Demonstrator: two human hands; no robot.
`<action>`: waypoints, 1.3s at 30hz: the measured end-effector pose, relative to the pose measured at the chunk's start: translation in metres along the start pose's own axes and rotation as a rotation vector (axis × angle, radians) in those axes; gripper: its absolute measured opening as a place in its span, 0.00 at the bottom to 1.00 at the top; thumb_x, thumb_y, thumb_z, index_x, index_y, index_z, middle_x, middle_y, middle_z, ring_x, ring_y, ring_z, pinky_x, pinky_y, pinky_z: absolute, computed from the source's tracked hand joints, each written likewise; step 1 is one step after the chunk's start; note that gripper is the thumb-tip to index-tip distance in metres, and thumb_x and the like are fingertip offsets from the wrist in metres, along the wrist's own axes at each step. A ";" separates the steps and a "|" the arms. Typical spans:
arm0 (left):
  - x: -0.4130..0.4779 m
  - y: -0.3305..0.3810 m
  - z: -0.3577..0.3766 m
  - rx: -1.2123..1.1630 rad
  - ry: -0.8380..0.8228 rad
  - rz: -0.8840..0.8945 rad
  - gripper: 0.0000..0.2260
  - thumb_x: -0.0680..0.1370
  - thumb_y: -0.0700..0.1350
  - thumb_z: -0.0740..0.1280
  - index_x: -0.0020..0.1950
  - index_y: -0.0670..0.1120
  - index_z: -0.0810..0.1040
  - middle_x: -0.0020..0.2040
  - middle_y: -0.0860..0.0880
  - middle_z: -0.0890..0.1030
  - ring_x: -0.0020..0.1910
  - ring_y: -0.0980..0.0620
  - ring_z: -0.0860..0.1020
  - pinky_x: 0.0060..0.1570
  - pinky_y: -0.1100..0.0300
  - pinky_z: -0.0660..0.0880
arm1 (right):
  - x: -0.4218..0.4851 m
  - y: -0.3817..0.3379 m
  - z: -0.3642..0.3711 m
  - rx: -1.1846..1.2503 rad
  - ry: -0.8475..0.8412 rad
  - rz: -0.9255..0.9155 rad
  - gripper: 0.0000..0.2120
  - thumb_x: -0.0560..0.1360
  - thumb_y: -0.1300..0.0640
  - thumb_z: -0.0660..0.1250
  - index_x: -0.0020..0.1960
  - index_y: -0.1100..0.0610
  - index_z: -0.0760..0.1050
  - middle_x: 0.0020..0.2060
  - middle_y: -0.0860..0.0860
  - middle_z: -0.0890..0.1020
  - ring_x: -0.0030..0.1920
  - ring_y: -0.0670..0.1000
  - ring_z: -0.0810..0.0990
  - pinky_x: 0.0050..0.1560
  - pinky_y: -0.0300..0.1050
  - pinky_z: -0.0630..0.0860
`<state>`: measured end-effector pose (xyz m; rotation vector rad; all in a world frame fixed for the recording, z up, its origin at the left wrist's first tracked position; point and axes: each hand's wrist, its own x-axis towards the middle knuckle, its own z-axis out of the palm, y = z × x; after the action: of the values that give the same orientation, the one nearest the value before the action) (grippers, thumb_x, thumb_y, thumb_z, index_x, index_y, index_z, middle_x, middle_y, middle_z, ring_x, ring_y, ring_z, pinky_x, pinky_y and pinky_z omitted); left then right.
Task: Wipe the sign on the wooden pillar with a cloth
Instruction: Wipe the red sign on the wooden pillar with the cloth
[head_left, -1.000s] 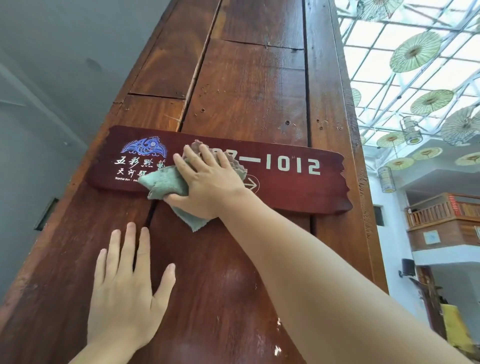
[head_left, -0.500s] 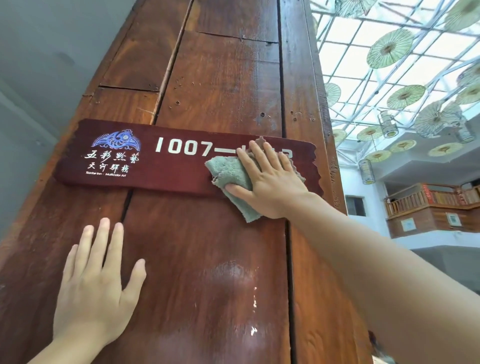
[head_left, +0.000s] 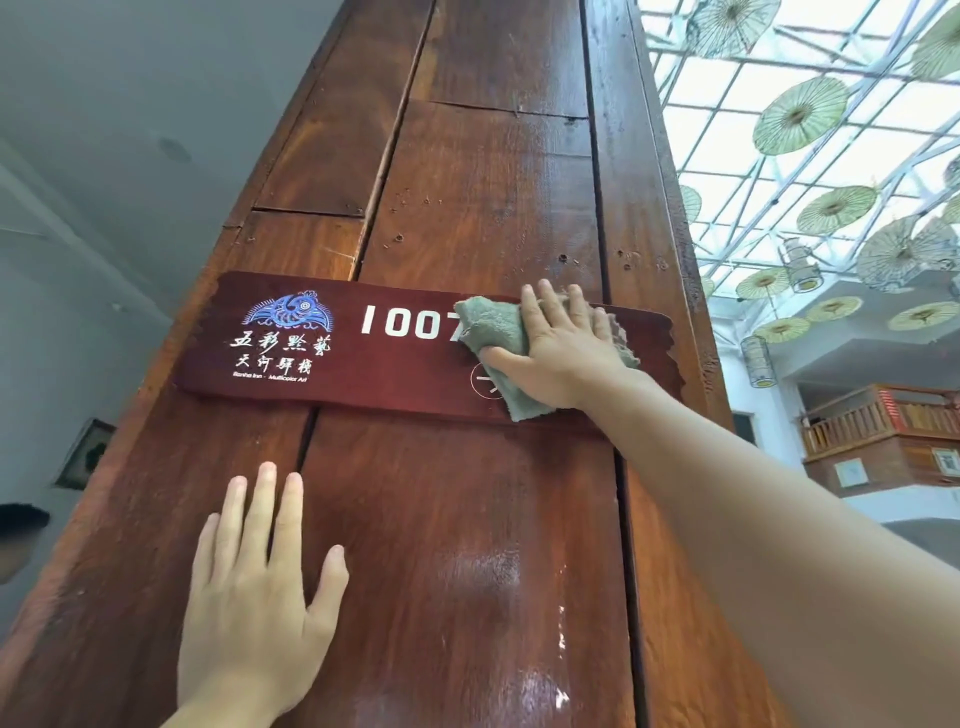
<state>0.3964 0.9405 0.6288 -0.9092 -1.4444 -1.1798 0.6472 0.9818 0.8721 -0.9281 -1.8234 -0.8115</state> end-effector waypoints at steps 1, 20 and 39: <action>0.000 0.000 0.000 0.002 -0.002 -0.001 0.34 0.78 0.59 0.52 0.79 0.40 0.63 0.81 0.41 0.62 0.81 0.40 0.57 0.77 0.41 0.58 | 0.001 -0.010 0.000 -0.014 -0.007 -0.037 0.49 0.72 0.25 0.48 0.82 0.50 0.38 0.82 0.49 0.40 0.80 0.57 0.34 0.78 0.63 0.36; -0.001 -0.010 0.000 0.001 -0.045 0.043 0.33 0.79 0.59 0.51 0.80 0.42 0.62 0.82 0.43 0.60 0.82 0.42 0.55 0.78 0.43 0.56 | -0.025 0.036 0.018 -0.111 0.189 -0.059 0.42 0.73 0.24 0.41 0.81 0.42 0.43 0.83 0.48 0.46 0.81 0.56 0.39 0.79 0.59 0.40; 0.004 -0.010 -0.021 0.059 -0.214 0.050 0.36 0.79 0.63 0.46 0.80 0.41 0.60 0.81 0.39 0.61 0.81 0.39 0.56 0.75 0.40 0.60 | -0.069 0.019 0.029 0.084 0.135 0.436 0.44 0.75 0.26 0.42 0.82 0.50 0.39 0.82 0.58 0.43 0.76 0.78 0.42 0.70 0.80 0.48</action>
<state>0.3908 0.9177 0.6312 -1.0490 -1.6083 -1.0216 0.6722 0.9977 0.8007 -1.1346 -1.4529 -0.5060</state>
